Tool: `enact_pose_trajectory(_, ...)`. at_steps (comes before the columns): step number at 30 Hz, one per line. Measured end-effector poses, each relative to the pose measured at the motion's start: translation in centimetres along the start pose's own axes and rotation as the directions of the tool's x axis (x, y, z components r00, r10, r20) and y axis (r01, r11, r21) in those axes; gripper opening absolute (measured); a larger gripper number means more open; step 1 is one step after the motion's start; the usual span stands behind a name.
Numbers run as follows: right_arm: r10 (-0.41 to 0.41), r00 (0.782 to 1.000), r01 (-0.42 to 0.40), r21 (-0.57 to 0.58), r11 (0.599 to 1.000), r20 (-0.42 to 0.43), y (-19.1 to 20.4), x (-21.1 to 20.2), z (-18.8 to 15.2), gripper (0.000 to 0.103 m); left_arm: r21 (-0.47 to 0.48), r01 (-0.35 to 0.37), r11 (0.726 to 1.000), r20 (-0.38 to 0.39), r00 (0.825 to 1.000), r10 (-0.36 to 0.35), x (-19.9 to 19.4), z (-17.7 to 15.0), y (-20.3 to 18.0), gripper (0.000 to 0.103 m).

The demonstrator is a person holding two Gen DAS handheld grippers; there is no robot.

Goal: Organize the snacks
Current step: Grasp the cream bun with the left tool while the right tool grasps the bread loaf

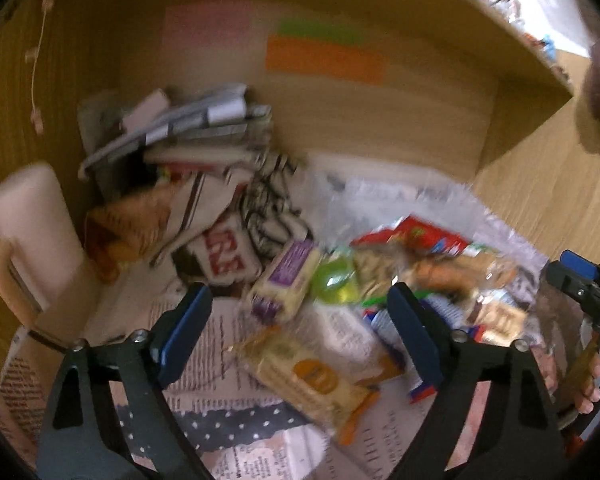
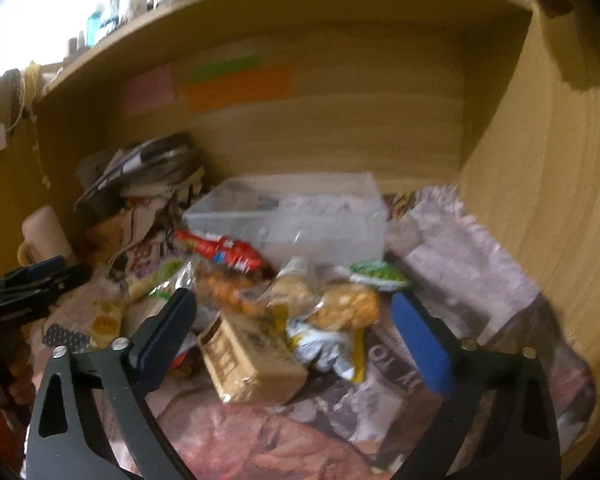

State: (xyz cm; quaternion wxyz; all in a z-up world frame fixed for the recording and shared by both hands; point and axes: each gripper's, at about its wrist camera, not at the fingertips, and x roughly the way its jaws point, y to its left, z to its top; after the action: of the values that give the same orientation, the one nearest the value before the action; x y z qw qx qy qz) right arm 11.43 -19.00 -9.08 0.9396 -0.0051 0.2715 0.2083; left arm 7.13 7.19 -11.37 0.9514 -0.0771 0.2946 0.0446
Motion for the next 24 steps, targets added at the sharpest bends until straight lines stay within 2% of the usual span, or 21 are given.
enact_pose_trajectory(6, 0.060, 0.997, -0.060, -0.002, 0.998, -0.058, 1.2, 1.6, -1.3, 0.086, 0.013, -0.013, 1.000, -0.081, 0.997, 0.014, 1.5, -1.8, 0.4, 0.087)
enact_pose_trajectory(15, 0.092, 0.984, -0.095, -0.011, 0.995, -0.153, 2.2, 3.9, -2.7, 0.080, 0.000, 0.018, 1.000, -0.187, 0.982, -0.018, 4.1, -3.6, 0.2, 0.087)
enact_pose_trajectory(18, 0.093, 0.979, -0.098, -0.015, 0.995, -0.181, 2.3, 4.7, -3.0, 0.077, -0.010, 0.025, 1.000, -0.200, 0.979, -0.027, 4.8, -3.9, 0.2, 0.087)
enact_pose_trajectory(23, 0.109, 0.976, -0.109, 0.009, 0.994, -0.189, 1.9, 5.2, -3.0, 0.077, 0.004, 0.022, 1.000, -0.198, 0.980, -0.021, 5.1, -3.9, -0.1, 0.074)
enact_pose_trajectory(24, 0.110, 0.975, -0.110, 0.013, 0.994, -0.191, 1.9, 5.2, -3.0, 0.077, 0.006, 0.021, 1.000, -0.199, 0.980, -0.020, 5.2, -3.9, -0.1, 0.069)
